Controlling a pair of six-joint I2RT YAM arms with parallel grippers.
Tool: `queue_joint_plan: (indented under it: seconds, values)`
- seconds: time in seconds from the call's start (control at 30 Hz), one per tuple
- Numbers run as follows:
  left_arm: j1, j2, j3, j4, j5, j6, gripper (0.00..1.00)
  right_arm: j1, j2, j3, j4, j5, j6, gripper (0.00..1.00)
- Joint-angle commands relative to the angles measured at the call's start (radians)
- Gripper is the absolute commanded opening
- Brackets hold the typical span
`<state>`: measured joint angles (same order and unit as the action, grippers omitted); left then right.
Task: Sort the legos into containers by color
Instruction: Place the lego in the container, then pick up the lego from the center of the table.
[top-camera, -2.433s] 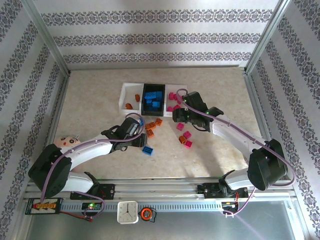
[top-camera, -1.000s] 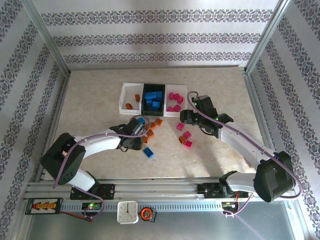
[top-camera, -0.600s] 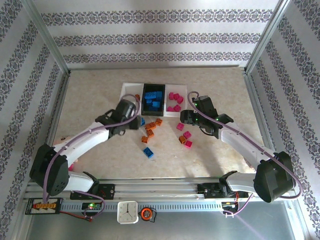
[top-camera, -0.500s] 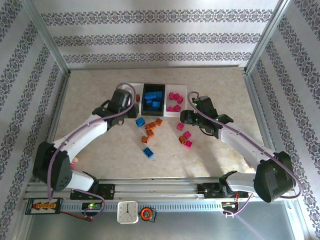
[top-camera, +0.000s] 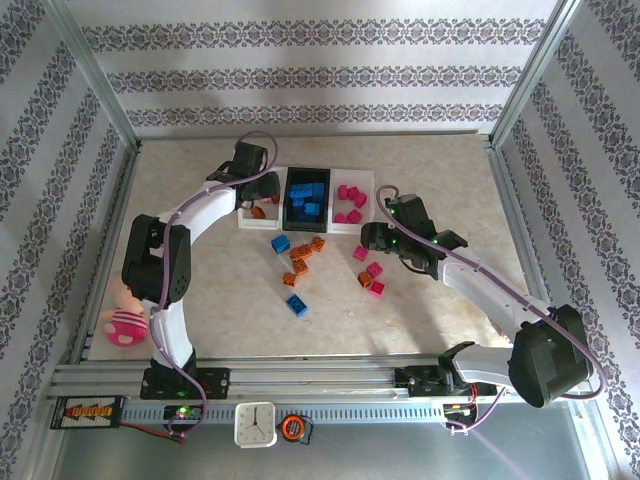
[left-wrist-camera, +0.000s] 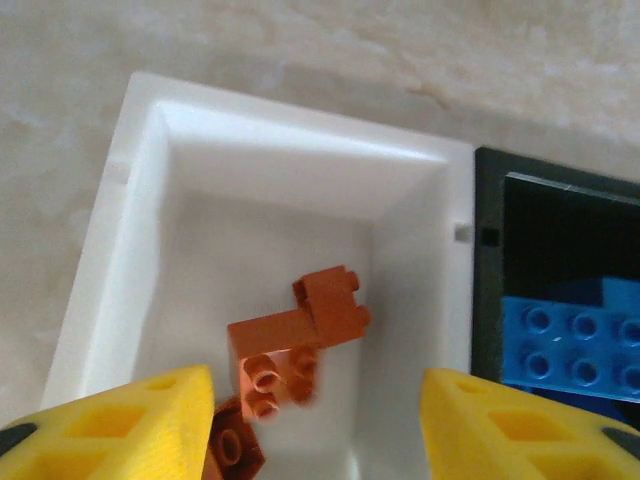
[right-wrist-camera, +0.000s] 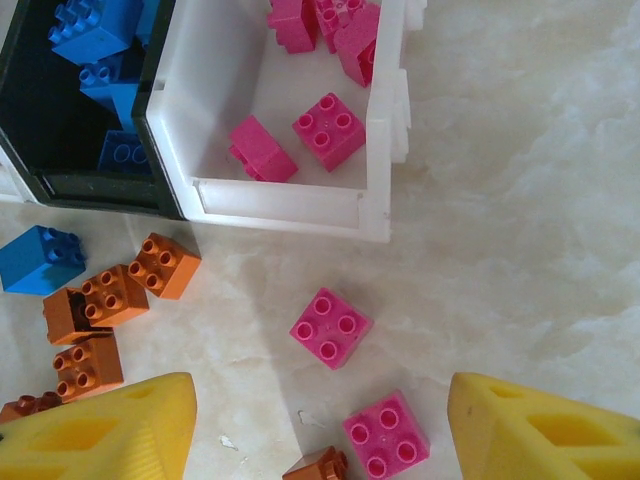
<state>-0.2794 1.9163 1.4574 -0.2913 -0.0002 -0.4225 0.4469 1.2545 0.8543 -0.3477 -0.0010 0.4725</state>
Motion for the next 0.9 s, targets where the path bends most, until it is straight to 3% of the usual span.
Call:
queue_joint_plan:
  seconds: [0.0, 0.27, 0.47, 0.63, 0.87]
  values:
    - [0.005, -0.031, 0.035, -0.019, 0.016, 0.003, 0.61, -0.007, -0.026, -0.015, 0.003, -0.011, 0.014, 0.68]
    - [-0.07, -0.268, -0.209, 0.027, 0.071, -0.013, 0.76, -0.004, -0.027, -0.017, 0.0, -0.049, 0.0, 0.69]
    - [-0.162, -0.452, -0.473, 0.05, 0.124, -0.042, 0.8, 0.02, -0.006, -0.026, 0.004, -0.056, -0.004, 0.69]
    - [-0.201, -0.479, -0.596, 0.088, 0.196, -0.07, 0.8, 0.035, 0.019, -0.026, 0.015, -0.054, 0.005, 0.68]
    - [-0.336, -0.46, -0.654, 0.045, 0.164, -0.045, 0.8, 0.04, 0.016, -0.021, 0.008, -0.04, 0.001, 0.68]
